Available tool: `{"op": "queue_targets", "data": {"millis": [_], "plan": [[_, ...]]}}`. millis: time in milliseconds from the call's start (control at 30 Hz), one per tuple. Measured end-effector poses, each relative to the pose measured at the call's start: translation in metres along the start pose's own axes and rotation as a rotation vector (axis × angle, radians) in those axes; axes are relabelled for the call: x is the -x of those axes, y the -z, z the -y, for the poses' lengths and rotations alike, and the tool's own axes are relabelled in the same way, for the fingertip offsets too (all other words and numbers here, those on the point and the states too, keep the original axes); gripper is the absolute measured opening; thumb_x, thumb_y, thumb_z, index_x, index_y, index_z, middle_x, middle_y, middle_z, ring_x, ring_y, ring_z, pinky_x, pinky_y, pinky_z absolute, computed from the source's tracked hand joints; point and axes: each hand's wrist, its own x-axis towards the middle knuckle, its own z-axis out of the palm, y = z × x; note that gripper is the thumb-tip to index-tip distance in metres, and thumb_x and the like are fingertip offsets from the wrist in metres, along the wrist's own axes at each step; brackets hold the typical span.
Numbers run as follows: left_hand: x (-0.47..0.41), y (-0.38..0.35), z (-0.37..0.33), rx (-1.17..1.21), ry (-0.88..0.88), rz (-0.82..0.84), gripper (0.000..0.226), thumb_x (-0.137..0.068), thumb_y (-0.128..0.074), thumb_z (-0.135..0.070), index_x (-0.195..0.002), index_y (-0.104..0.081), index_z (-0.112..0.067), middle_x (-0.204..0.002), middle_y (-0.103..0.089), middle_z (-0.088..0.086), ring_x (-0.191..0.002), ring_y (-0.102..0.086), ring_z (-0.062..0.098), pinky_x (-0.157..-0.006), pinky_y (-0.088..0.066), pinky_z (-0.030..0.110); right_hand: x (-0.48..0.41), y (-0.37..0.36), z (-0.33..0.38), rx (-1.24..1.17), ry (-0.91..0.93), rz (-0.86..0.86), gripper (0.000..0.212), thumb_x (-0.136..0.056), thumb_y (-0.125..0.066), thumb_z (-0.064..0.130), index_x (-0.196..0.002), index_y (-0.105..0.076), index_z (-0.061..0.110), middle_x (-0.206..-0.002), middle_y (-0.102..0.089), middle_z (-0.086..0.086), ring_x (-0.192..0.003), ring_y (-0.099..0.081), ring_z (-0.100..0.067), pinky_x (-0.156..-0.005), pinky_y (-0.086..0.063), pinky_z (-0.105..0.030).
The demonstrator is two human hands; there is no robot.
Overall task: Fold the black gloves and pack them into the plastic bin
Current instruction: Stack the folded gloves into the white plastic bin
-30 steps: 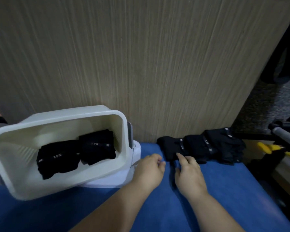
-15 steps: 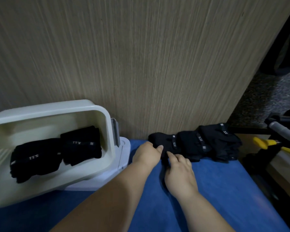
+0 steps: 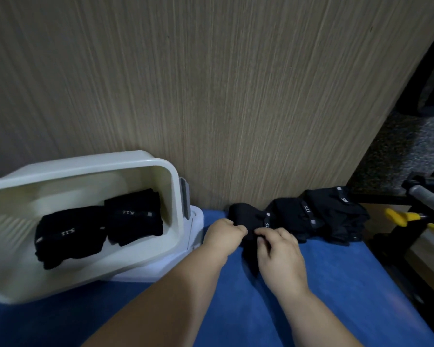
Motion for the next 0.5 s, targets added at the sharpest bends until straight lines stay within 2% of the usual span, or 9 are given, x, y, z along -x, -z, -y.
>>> {"op": "queue_targets", "data": {"millis": [33, 67, 167, 267, 333, 400, 500], "plan": [[0.004, 0.004, 0.002, 0.03, 0.009, 0.007, 0.022, -0.089, -0.057, -0.023, -0.11, -0.057, -0.019, -0.1, -0.06, 0.0, -0.083, -0.05, 0.009, -0.074, -0.04, 0.024, 0.0, 0.001, 0.001, -0.018, 0.011, -0.045, 0.022, -0.092, -0.057, 0.021, -0.111, -0.068, 0.022, -0.098, -0.057, 0.005, -0.102, -0.047, -0.016, -0.084, -0.037, -0.024], [0.007, 0.008, 0.004, 0.055, 0.019, -0.001, 0.026, -0.089, -0.056, -0.023, -0.114, -0.057, -0.016, -0.105, -0.061, 0.002, -0.085, -0.051, 0.012, -0.074, -0.04, 0.025, 0.001, 0.003, 0.002, -0.036, 0.019, -0.079, 0.02, -0.091, -0.059, 0.022, -0.108, -0.068, 0.022, -0.094, -0.056, 0.007, -0.099, -0.047, -0.015, -0.082, -0.037, -0.024], [0.019, 0.023, 0.01, 0.157, 0.073, -0.001, 0.012, -0.089, -0.054, -0.019, -0.098, -0.059, -0.012, -0.085, -0.055, 0.003, -0.071, -0.048, 0.016, -0.063, -0.039, 0.025, 0.003, 0.007, 0.006, -0.105, 0.006, -0.136, 0.018, -0.088, -0.063, 0.025, -0.105, -0.066, 0.023, -0.091, -0.054, 0.009, -0.098, -0.049, -0.015, -0.081, -0.037, -0.027], [0.032, 0.038, 0.015, 0.234, 0.067, 0.026, 0.006, -0.088, -0.056, -0.016, -0.086, -0.06, -0.013, -0.081, -0.059, 0.005, -0.07, -0.054, 0.017, -0.06, -0.045, 0.025, 0.007, 0.011, 0.012, -0.205, -0.017, -0.095, 0.024, -0.087, -0.064, 0.033, -0.11, -0.062, 0.029, -0.103, -0.052, 0.017, -0.109, -0.048, -0.012, -0.089, -0.041, -0.03], [0.041, 0.048, 0.018, 0.258, 0.041, 0.057, 0.008, -0.087, -0.056, -0.014, -0.081, -0.062, -0.014, -0.081, -0.063, 0.005, -0.078, -0.061, 0.02, -0.068, -0.053, 0.03, 0.01, 0.014, 0.019, -0.284, -0.018, -0.024, 0.034, -0.083, -0.063, 0.047, -0.115, -0.059, 0.035, -0.112, -0.048, 0.029, -0.116, -0.045, -0.007, -0.096, -0.042, -0.033], [0.051, 0.06, 0.019, 0.27, 0.036, 0.092, 0.01, -0.088, -0.056, -0.014, -0.08, -0.063, -0.014, -0.083, -0.066, 0.005, -0.086, -0.064, 0.022, -0.082, -0.053, 0.034, 0.014, 0.014, 0.027, -0.394, -0.04, 0.049, 0.045, -0.078, -0.062, 0.056, -0.119, -0.057, 0.038, -0.12, -0.046, 0.033, -0.122, -0.043, -0.001, -0.101, -0.039, -0.03], [0.063, 0.079, 0.024, 0.243, 0.023, 0.12, 0.01, -0.086, -0.057, -0.018, -0.084, -0.066, -0.014, -0.087, -0.069, 0.006, -0.089, -0.064, 0.022, -0.089, -0.051, 0.037, 0.02, 0.012, 0.042, -0.701, -0.151, 0.206, 0.041, -0.084, -0.072, 0.031, -0.121, -0.057, 0.041, -0.127, -0.053, 0.024, -0.121, -0.047, 0.004, -0.099, -0.042, -0.028]]}}
